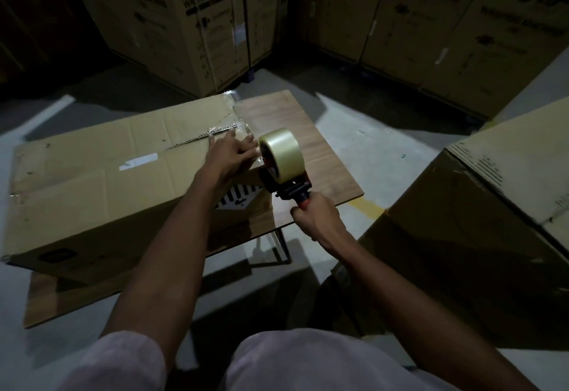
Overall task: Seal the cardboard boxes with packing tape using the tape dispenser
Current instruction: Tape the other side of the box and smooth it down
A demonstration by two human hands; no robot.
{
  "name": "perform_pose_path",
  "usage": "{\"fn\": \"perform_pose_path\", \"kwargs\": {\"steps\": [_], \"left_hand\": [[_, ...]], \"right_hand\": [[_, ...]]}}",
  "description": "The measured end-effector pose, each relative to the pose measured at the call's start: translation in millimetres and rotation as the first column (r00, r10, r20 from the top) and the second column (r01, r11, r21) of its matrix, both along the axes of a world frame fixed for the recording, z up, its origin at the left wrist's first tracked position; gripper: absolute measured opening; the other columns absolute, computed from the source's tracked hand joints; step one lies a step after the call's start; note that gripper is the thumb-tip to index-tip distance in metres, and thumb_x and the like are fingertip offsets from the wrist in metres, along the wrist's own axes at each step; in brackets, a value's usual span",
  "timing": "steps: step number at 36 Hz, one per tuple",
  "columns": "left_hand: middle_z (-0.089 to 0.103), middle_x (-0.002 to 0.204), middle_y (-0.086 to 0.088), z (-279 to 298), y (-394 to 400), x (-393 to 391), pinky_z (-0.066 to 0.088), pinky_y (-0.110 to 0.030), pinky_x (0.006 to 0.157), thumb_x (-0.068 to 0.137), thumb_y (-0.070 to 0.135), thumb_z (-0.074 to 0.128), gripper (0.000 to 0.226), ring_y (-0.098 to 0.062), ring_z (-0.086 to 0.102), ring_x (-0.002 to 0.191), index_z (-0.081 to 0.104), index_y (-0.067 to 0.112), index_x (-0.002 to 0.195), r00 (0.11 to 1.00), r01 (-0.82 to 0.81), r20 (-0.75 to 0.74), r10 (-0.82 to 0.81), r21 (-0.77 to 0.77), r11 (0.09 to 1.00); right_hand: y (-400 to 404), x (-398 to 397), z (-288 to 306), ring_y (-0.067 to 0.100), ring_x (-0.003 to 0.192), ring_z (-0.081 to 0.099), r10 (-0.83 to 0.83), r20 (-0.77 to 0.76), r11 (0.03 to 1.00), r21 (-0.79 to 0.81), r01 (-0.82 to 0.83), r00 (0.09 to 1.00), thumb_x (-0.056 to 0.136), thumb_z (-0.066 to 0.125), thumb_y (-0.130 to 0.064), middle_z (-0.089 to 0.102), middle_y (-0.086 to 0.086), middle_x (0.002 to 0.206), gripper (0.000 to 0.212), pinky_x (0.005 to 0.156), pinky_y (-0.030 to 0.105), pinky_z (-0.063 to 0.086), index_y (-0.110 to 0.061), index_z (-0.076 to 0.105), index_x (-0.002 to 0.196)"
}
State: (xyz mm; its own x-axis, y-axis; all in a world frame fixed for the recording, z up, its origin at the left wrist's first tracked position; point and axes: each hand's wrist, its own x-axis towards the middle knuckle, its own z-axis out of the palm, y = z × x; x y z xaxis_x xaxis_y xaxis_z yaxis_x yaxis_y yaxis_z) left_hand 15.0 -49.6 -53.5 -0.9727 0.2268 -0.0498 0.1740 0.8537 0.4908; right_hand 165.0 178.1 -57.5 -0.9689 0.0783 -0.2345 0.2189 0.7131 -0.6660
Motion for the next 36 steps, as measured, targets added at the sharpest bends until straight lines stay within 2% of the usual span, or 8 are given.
{"fn": "perform_pose_path", "kwargs": {"steps": [6, 11, 14, 20, 25, 29, 33, 36], "left_hand": [[0.038, 0.159, -0.02, 5, -4, 2, 0.005, -0.06, 0.123, 0.103, 0.046, 0.051, 0.038, -0.031, 0.033, 0.149, 0.069, 0.028, 0.13, 0.999, 0.033, -0.036, -0.035, -0.046, 0.998], [0.039, 0.157, -0.024, 7, 0, 7, 0.013, -0.054, 0.122, 0.103, 0.043, 0.053, 0.037, -0.04, 0.049, 0.133, 0.073, 0.021, 0.124, 0.998, -0.01, -0.06, 0.003, -0.114, 0.993], [0.04, 0.156, -0.023, 8, 2, 6, 0.017, -0.053, 0.12, 0.102, 0.039, 0.055, 0.036, -0.043, 0.055, 0.123, 0.072, 0.017, 0.125, 0.998, -0.021, -0.062, 0.012, -0.146, 0.989], [0.038, 0.157, -0.022, 7, 2, 15, 0.014, -0.055, 0.121, 0.103, 0.05, 0.049, 0.039, -0.034, 0.042, 0.142, 0.069, 0.029, 0.13, 0.995, -0.021, -0.097, 0.015, -0.059, 0.998], [0.042, 0.158, -0.01, 7, 5, 19, 0.011, -0.055, 0.122, 0.102, 0.056, 0.047, 0.045, -0.026, 0.036, 0.148, 0.066, 0.031, 0.134, 0.994, -0.023, -0.111, 0.016, -0.06, 0.998], [0.037, 0.162, -0.005, 8, 6, 22, 0.011, -0.058, 0.122, 0.087, 0.08, 0.036, 0.08, -0.027, 0.03, 0.15, 0.054, 0.029, 0.146, 0.993, 0.007, -0.117, -0.024, -0.14, 0.99], [0.032, 0.164, 0.002, 9, 5, 21, 0.006, -0.06, 0.123, 0.068, 0.096, 0.027, 0.111, -0.024, 0.018, 0.155, 0.043, 0.028, 0.154, 0.995, 0.044, -0.081, -0.063, -0.219, 0.975], [0.036, 0.162, 0.002, 7, 7, 20, 0.019, -0.056, 0.12, 0.074, 0.092, 0.035, 0.105, -0.027, 0.023, 0.153, 0.044, 0.024, 0.154, 0.986, 0.055, -0.133, -0.1, -0.309, 0.95]], "right_hand": [[1, -3, -2, 0.031, 0.064, 0.056, 0.0, 0.008, 0.999, 0.038, -0.001, 1.0, 0.085, 0.06, -0.023, 0.058, 0.007, 0.073, 0.01, 0.053, 0.03, 0.039, -0.014, 0.057, 0.083], [0, -4, -6, 0.028, 0.065, 0.051, 0.02, -0.035, 0.992, 0.129, -0.015, 0.999, 0.087, 0.061, -0.022, 0.057, 0.006, 0.079, 0.012, 0.05, 0.028, 0.028, -0.014, 0.058, 0.095], [-1, -6, -7, 0.03, 0.069, 0.054, 0.029, -0.062, 0.985, 0.173, -0.018, 0.998, 0.086, 0.06, -0.024, 0.058, 0.005, 0.081, 0.014, 0.05, 0.028, 0.029, -0.016, 0.057, 0.097], [13, 18, -40, 0.014, 0.063, 0.05, 0.005, -0.011, 0.979, 0.204, -0.003, 1.0, 0.09, 0.062, -0.025, 0.051, -0.005, 0.076, 0.012, 0.056, 0.029, 0.041, -0.02, 0.055, 0.098], [26, 49, -70, 0.021, 0.07, 0.061, -0.1, 0.098, 0.988, 0.126, 0.087, 0.99, 0.09, 0.06, -0.026, 0.062, 0.0, 0.08, 0.007, 0.058, 0.031, 0.048, -0.02, 0.058, 0.092], [29, 49, -70, 0.012, 0.062, 0.054, -0.147, 0.083, 0.987, 0.072, 0.142, 0.986, 0.089, 0.062, -0.026, 0.056, -0.004, 0.071, 0.019, 0.051, 0.023, 0.031, -0.027, 0.048, 0.076], [24, 40, -74, 0.018, 0.064, 0.062, -0.195, 0.109, 0.98, -0.005, 0.197, 0.975, 0.089, 0.064, -0.026, 0.063, 0.0, 0.075, 0.008, 0.055, 0.026, 0.047, -0.022, 0.058, 0.087], [19, 34, -78, 0.021, 0.065, 0.064, -0.25, 0.098, 0.967, -0.023, 0.253, 0.963, 0.089, 0.067, -0.029, 0.064, 0.001, 0.075, 0.013, 0.059, 0.031, 0.053, -0.017, 0.062, 0.089]]}}
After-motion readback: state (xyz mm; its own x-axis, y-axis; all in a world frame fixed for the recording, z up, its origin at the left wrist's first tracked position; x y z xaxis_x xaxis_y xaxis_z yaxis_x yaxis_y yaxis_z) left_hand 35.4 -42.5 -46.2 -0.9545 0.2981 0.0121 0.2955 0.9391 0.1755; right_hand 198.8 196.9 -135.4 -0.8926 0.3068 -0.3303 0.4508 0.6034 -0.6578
